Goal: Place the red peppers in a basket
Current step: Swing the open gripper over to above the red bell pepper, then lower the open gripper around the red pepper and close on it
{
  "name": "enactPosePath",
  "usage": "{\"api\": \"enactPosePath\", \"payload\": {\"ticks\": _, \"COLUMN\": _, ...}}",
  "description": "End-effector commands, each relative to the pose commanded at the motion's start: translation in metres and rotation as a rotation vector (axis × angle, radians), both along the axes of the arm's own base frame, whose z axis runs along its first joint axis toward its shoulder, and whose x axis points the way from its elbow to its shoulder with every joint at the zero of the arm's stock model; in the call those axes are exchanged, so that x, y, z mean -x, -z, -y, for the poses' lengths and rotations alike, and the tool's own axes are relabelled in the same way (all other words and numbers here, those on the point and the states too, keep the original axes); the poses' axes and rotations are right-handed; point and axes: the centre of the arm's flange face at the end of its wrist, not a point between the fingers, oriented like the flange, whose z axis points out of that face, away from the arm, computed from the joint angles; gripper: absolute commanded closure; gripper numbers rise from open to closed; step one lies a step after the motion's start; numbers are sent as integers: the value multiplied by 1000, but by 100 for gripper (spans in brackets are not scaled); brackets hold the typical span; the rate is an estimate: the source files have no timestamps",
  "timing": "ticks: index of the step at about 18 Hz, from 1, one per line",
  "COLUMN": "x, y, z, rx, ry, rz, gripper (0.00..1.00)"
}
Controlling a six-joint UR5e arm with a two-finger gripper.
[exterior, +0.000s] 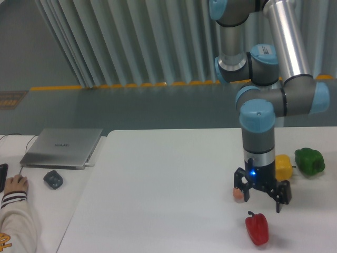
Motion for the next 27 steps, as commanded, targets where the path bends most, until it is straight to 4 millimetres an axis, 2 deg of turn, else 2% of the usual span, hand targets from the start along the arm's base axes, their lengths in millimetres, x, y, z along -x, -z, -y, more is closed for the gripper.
{"api": "enactPosePath", "payload": {"ticks": 8, "x": 5, "y": 6, "z": -11, "rx": -33, "ry": -72, "rz": -59, "gripper": 0}}
{"api": "enactPosePath", "payload": {"ticks": 17, "x": 9, "y": 29, "z": -17, "rx": -7, "ry": -105, "rz": -55, "gripper": 0}}
{"api": "enactPosePath", "payload": {"ticks": 27, "x": 9, "y": 43, "z": -20, "rx": 13, "ry": -128, "rz": -88, "gripper": 0}}
